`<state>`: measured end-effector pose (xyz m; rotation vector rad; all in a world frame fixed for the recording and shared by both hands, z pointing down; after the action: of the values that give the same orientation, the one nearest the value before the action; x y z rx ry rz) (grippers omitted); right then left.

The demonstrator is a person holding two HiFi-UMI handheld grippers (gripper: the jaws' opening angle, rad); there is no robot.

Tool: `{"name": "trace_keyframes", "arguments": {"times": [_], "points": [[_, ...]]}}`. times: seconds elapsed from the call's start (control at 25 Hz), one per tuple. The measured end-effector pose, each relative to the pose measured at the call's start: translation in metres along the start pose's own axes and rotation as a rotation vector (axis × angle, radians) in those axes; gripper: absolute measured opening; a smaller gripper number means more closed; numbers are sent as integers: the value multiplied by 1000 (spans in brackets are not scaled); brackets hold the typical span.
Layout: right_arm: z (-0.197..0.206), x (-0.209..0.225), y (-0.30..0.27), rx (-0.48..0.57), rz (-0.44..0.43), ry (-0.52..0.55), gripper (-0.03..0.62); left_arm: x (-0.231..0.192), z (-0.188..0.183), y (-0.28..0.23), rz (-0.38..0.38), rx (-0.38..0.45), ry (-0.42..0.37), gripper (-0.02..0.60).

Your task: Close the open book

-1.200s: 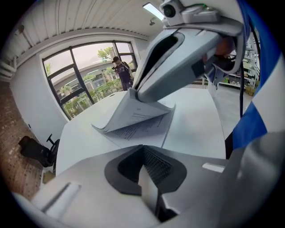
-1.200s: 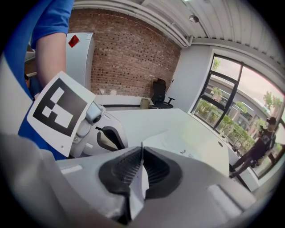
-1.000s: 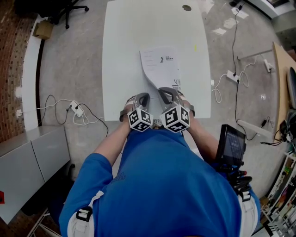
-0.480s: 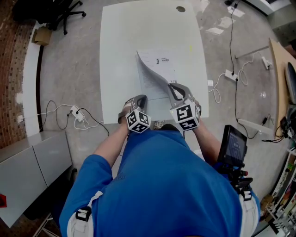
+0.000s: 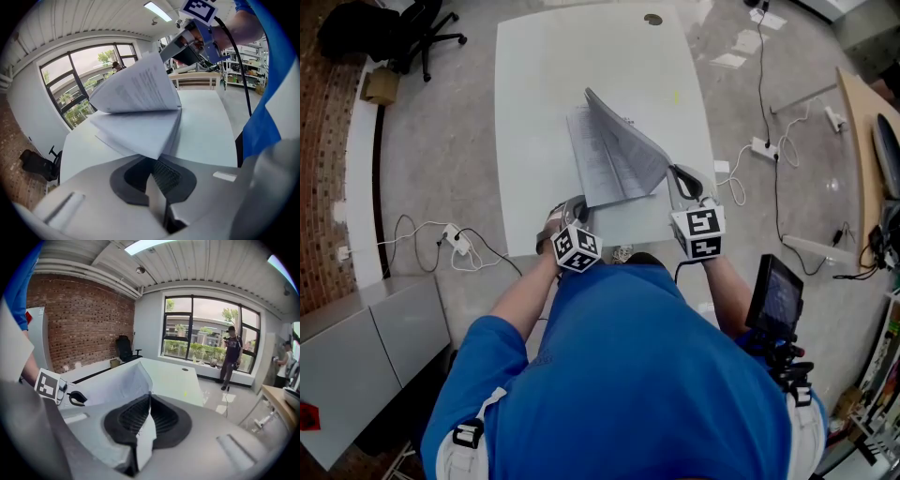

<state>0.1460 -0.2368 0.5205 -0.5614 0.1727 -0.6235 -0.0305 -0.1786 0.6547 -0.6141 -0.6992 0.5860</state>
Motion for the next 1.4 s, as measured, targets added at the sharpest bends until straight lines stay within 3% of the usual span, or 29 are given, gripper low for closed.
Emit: {"name": "trace_keyframes", "arguments": {"times": [0.36, 0.64, 0.96, 1.4], "points": [[39, 63, 25, -25, 166, -132, 9, 2, -1, -6, 3, -3, -6, 5], [70, 84, 41, -68, 248, -198, 9, 2, -3, -3, 5, -1, -7, 5], [117, 97, 39, -148, 278, -270, 8, 5, -7, -10, 9, 3, -8, 5], [148, 94, 24, -243, 281, -317, 6, -4, -2, -7, 10, -7, -4, 5]]}}
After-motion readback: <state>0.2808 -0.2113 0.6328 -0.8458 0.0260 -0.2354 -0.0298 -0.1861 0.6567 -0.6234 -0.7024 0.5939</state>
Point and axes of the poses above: the fingertips, and each gripper's own axes: y backward along the fingers, x to its right, z out of its underside, the point moved 1 cm from there along y, backward along the fingers, and after that the axes turned 8 degrees about -z, right-handed, at the moved point
